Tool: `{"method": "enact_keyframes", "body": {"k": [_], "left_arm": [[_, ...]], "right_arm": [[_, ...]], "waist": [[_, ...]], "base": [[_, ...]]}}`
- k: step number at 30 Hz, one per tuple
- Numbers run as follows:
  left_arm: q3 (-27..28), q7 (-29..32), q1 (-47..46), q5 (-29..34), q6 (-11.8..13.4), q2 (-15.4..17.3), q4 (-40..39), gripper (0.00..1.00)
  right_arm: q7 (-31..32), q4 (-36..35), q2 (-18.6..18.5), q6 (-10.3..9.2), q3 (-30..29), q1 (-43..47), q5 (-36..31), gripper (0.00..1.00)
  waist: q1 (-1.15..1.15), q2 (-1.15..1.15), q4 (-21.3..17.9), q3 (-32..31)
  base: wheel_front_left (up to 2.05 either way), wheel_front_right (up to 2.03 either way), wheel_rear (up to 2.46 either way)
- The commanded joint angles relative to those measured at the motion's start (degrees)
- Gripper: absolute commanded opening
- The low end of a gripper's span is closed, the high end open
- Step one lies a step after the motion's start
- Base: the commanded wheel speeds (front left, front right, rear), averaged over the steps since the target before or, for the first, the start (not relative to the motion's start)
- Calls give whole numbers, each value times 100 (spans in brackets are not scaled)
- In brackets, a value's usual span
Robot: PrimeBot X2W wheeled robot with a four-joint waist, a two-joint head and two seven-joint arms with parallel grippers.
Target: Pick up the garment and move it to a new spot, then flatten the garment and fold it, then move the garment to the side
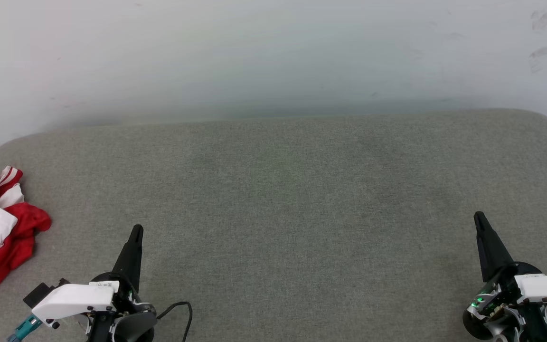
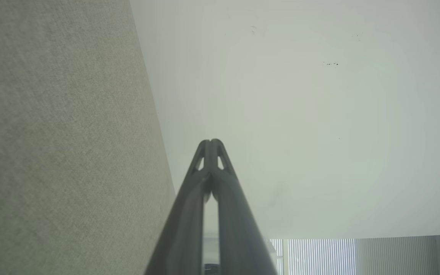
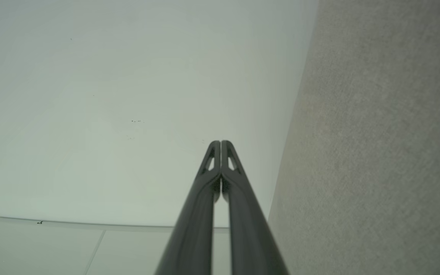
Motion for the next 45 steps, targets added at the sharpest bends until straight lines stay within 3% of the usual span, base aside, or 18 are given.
{"method": "enact_keyframes", "body": {"k": [1,34,35,45], "left_arm": [[20,2,-38,31,-17,-3,3,0],[40,20,-37,35,-18,-14,3,0],[12,7,-4,29,-1,-12,1,100],[-45,-177,203,107,5,-41,115,100]], "right_arm": [[11,7,20,0,-8,-66,-18,0],[29,7,31,0,-23,-68,-37,0],[6,1,12,0,-19,-1,-8,100],[-180,69,29,-1,98,215,-174,100]], "waist": [[0,0,0,0],[0,0,0,0],[0,0,0,0],[0,0,-5,2]], "base": [[0,0,0],[0,0,0],[0,0,0],[0,0,0]]}}
